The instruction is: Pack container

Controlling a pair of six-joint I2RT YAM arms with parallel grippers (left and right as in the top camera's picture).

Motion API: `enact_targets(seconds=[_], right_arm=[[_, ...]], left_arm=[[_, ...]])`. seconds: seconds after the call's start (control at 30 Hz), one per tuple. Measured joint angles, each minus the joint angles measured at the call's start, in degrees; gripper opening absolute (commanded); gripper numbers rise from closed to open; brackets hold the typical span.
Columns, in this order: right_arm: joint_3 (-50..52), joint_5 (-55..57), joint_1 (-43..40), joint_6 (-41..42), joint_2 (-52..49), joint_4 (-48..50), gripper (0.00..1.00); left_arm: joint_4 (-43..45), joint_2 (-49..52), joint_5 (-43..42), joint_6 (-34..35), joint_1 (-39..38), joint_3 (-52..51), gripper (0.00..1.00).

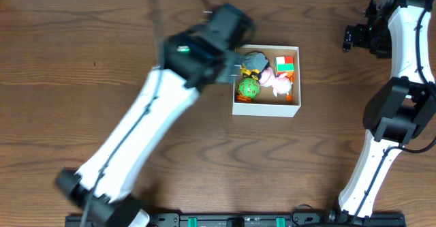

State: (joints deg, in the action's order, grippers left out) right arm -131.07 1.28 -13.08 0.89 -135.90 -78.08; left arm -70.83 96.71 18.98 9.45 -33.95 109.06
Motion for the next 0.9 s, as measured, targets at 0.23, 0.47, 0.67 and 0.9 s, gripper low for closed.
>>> enact_targets(seconds=[0.23,0.47,0.67,0.9], right_arm=[[0.0,0.0,0.0,0.0,0.0,-0.02,0.99],[0.0,0.0,0.0,0.0,0.0,0.0,0.99],[0.0,0.0,0.0,0.0,0.0,0.0,0.99],[0.0,0.0,0.0,0.0,0.0,-0.02,0.99]], left_arm=[[-9.16,-6.56,3.02,6.47,9.55,-1.42,0.98],[-5.73,-18.86,2.71,9.97,13.99,-13.9,0.98],[6.03,-36.94,-2.84,10.45,14.03,-32.63,0.98],[18.97,-60.17,-10.64,12.11,14.03,-53.05,0.98]])
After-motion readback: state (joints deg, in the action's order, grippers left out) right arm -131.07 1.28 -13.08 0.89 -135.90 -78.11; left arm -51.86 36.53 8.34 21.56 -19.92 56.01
